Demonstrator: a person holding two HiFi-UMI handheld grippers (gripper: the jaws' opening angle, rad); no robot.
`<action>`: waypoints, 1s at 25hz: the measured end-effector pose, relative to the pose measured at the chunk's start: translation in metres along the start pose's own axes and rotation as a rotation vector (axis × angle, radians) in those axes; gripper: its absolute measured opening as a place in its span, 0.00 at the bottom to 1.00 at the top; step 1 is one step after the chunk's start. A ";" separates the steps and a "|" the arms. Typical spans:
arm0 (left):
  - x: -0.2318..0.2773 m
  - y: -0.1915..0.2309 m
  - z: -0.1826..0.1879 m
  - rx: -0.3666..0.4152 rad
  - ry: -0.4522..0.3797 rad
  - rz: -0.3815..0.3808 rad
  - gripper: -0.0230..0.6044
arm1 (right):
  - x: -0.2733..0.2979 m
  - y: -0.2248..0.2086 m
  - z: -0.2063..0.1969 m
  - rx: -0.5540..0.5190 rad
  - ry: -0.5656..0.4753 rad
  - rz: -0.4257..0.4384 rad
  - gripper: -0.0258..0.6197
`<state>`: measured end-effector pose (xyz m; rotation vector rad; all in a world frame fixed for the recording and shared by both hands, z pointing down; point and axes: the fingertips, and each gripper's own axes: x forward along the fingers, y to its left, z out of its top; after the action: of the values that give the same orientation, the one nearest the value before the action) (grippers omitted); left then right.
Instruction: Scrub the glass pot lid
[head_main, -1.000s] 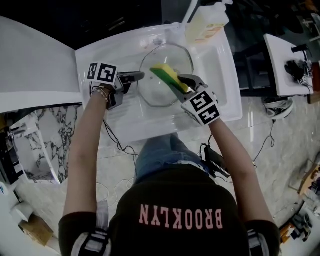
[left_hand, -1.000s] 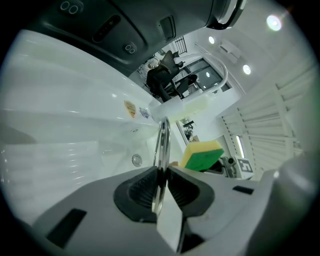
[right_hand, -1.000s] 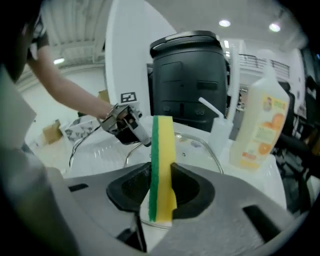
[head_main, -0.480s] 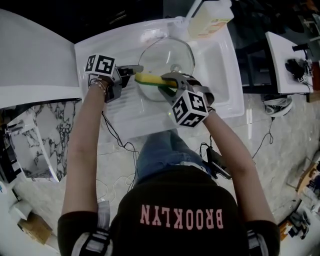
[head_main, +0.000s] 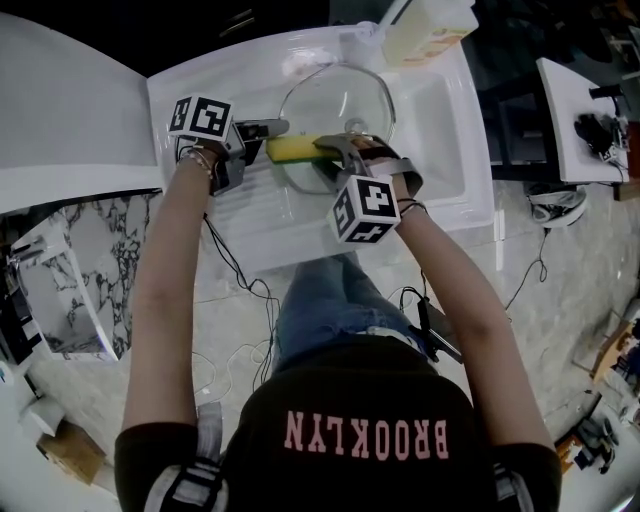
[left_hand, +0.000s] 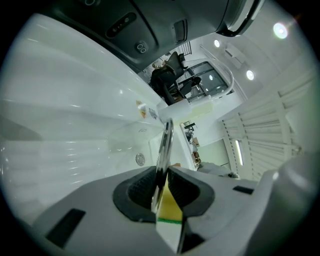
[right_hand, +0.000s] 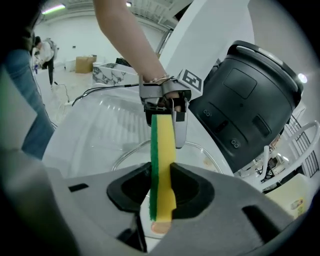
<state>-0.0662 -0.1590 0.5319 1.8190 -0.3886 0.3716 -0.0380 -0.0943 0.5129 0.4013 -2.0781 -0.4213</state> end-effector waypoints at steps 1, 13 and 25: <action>0.000 0.000 0.000 -0.002 -0.003 0.001 0.13 | 0.000 0.001 0.000 -0.011 -0.004 0.012 0.19; 0.000 -0.001 0.000 -0.025 -0.011 0.024 0.14 | 0.001 0.058 -0.020 -0.174 0.030 0.114 0.19; 0.002 -0.036 0.020 -0.032 -0.087 0.033 0.13 | -0.018 0.104 -0.074 -0.224 0.128 0.472 0.18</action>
<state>-0.0474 -0.1686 0.4966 1.8028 -0.4825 0.3082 0.0227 -0.0047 0.5828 -0.1912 -1.8983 -0.3279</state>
